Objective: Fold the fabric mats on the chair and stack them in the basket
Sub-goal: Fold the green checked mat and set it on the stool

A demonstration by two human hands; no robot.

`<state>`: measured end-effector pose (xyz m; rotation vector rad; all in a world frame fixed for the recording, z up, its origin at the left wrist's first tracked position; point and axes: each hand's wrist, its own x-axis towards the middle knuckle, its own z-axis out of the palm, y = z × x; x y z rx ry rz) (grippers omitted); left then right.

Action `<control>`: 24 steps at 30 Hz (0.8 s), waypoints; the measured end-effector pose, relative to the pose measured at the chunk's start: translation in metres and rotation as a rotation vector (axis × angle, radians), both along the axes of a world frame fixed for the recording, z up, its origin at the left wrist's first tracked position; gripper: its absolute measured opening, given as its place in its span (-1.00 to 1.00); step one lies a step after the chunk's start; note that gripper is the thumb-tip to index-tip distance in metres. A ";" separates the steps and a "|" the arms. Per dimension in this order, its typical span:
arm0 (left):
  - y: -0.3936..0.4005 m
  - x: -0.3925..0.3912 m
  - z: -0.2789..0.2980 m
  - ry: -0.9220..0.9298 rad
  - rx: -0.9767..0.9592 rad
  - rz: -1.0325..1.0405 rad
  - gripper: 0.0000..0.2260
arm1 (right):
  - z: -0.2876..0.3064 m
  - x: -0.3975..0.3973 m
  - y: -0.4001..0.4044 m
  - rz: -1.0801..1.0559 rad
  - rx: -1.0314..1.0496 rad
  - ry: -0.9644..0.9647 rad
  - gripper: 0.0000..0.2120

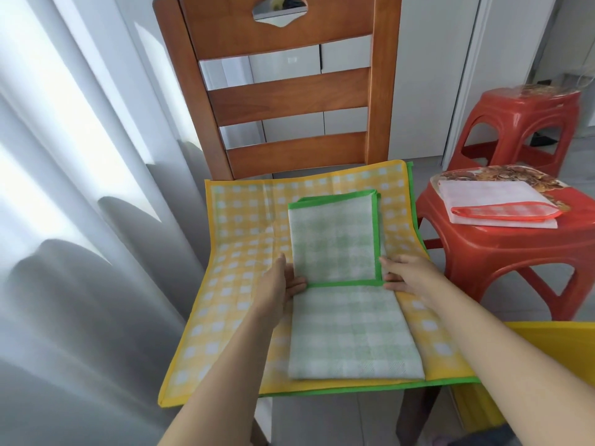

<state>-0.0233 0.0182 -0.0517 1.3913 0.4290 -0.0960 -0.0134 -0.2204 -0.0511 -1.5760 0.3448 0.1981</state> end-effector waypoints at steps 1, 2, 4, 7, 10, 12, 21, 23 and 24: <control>0.002 -0.002 0.001 -0.005 -0.022 -0.001 -0.60 | 0.002 -0.001 0.000 -0.012 0.059 0.010 -0.83; 0.004 -0.004 0.001 -0.006 -0.015 -0.013 -0.58 | 0.005 -0.003 -0.001 -0.025 0.104 0.020 -0.79; 0.009 -0.009 0.002 -0.009 0.037 -0.066 -0.55 | 0.010 -0.008 -0.003 -0.029 0.131 0.021 -0.74; 0.013 -0.018 0.003 -0.052 0.310 -0.197 -0.47 | 0.009 -0.013 -0.005 0.049 0.012 -0.039 -0.75; 0.010 -0.026 0.006 -0.127 0.578 -0.289 -0.55 | 0.003 -0.015 -0.005 0.144 -0.260 -0.153 -0.80; 0.009 -0.027 0.005 -0.186 0.686 -0.373 -0.70 | 0.001 -0.017 -0.005 0.203 -0.412 -0.227 -0.88; -0.001 -0.035 0.009 -0.268 1.070 -0.584 -0.62 | -0.002 -0.030 0.003 0.468 -0.815 -0.347 -0.62; -0.009 -0.037 0.014 -0.313 1.327 -0.606 -0.63 | 0.000 -0.032 0.003 0.510 -0.851 -0.337 -0.59; -0.014 -0.039 0.015 -0.330 1.448 -0.610 -0.62 | 0.000 -0.033 0.004 0.525 -0.864 -0.335 -0.59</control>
